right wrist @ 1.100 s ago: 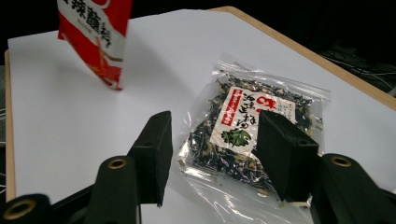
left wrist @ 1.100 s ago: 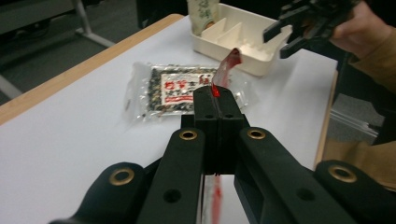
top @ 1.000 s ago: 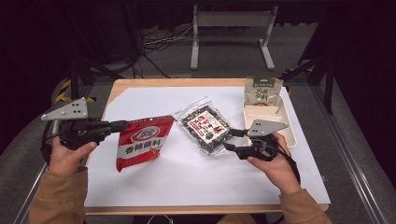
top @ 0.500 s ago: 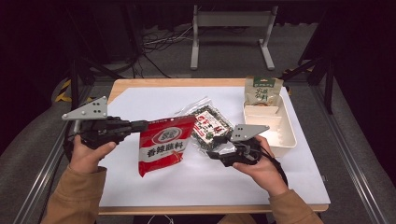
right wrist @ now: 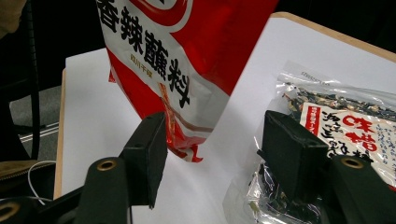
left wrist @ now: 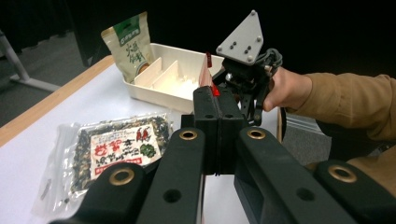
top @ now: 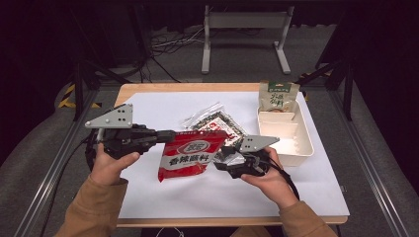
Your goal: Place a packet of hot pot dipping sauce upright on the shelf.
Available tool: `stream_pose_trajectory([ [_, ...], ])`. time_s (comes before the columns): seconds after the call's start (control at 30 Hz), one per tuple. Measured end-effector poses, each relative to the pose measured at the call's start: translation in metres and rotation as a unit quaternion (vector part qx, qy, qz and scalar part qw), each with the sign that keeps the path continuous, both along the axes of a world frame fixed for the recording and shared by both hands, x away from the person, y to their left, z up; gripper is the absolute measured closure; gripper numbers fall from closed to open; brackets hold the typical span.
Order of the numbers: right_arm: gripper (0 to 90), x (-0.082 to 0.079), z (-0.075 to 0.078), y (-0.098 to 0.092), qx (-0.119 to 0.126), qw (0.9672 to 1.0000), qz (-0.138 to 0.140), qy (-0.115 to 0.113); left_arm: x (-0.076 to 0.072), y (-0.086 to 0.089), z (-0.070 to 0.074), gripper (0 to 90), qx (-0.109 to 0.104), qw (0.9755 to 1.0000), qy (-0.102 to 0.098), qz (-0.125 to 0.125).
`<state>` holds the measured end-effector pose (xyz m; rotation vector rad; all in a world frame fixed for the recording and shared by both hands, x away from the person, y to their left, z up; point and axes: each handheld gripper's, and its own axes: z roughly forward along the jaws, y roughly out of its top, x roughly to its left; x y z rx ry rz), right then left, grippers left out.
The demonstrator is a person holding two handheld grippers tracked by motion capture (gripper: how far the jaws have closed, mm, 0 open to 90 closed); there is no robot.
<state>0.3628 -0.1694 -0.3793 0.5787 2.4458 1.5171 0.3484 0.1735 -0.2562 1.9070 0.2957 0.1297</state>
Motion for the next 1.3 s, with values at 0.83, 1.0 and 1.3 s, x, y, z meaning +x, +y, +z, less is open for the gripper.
stream_pose_trajectory([
  [0.83,48.6,0.002,-0.01,0.017,0.032,0.9986,0.038,-0.021,0.001,-0.022,-0.002,90.0,0.0,0.9998,-0.01,-0.015],
  [1.0,58.7,0.001,-0.01,0.019,0.02,0.9985,0.048,-0.019,0.001,-0.02,-0.001,90.0,-0.002,0.9998,-0.013,-0.012],
  [1.3,87.3,-0.001,-0.003,0.017,0.012,0.9952,0.095,-0.019,0.002,-0.014,-0.001,90.0,-0.004,0.9999,-0.014,-0.005],
])
